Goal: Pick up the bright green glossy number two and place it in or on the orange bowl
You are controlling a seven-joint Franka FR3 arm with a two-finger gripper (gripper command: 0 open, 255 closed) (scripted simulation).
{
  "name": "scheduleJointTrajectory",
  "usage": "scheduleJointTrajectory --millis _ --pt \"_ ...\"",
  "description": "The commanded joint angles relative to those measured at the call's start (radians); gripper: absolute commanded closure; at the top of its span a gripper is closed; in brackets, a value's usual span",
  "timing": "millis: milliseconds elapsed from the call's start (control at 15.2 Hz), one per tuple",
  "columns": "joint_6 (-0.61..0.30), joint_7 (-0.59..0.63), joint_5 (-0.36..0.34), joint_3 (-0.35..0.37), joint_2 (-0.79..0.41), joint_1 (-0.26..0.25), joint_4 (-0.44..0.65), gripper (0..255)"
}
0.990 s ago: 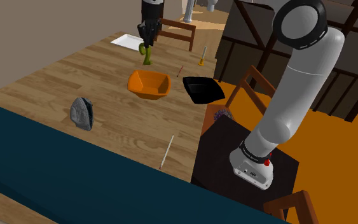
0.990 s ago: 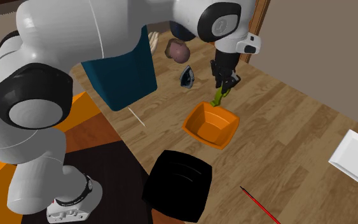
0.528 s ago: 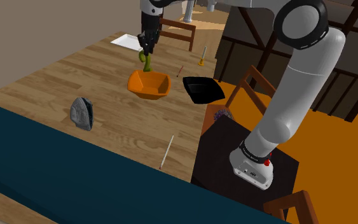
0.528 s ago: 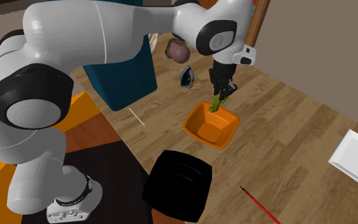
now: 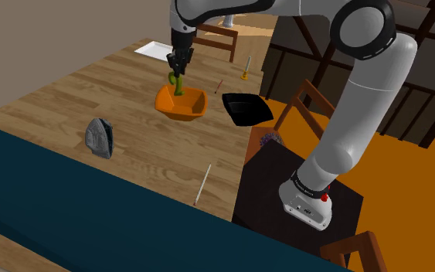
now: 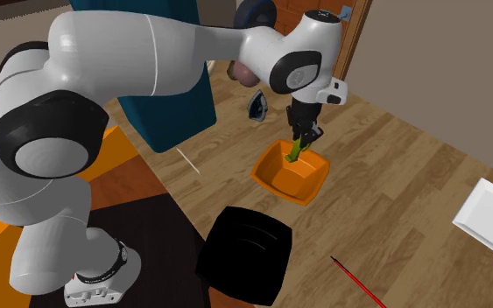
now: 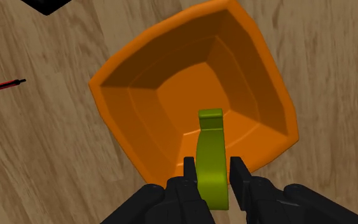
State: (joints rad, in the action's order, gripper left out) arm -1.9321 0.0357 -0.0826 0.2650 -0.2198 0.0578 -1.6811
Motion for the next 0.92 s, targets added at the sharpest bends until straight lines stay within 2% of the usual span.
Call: scheduleJointTrajectory --millis 0,132,594,660,858 --pt "-0.028 0.0 -0.001 -0.001 -0.001 0.001 -0.026 255" --pt "-0.057 0.002 -0.004 -0.002 -0.007 0.001 -0.049 255" --pt "-0.057 0.002 -0.004 -0.002 -0.007 0.001 -0.049 255" --pt "-0.057 0.002 -0.004 -0.002 -0.007 0.001 -0.049 0" --pt "-0.057 0.002 -0.004 -0.002 -0.007 0.001 -0.049 0"
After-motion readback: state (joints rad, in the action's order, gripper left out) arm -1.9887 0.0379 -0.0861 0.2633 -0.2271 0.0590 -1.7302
